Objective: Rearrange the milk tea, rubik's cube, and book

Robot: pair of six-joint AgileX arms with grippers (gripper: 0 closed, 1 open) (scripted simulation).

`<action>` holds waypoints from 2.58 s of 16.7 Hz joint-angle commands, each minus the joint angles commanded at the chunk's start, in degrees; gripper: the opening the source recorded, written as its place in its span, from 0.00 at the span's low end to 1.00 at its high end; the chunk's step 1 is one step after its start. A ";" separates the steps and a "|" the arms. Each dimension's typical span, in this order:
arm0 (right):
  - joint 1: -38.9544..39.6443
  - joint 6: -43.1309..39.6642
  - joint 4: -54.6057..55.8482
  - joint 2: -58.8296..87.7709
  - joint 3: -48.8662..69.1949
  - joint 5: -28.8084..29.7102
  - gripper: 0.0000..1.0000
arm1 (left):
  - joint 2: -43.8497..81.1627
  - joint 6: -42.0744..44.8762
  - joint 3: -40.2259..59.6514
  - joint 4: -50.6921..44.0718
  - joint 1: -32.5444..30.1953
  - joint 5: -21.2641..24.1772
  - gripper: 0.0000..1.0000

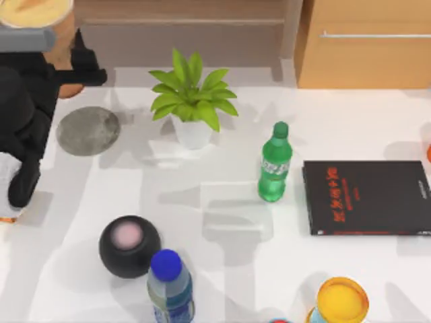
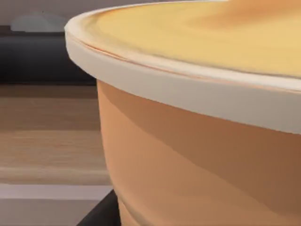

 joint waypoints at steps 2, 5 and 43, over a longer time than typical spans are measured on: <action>0.00 0.00 0.00 0.00 0.00 0.00 1.00 | 3.20 0.23 -1.07 2.87 -1.58 -1.49 0.00; 0.00 0.00 0.00 0.00 0.00 0.00 1.00 | 5.16 0.37 -1.54 4.71 -2.57 -2.51 0.00; 0.00 0.00 0.00 0.00 0.00 0.00 1.00 | 12.71 0.31 -1.41 12.12 -2.59 -2.43 1.00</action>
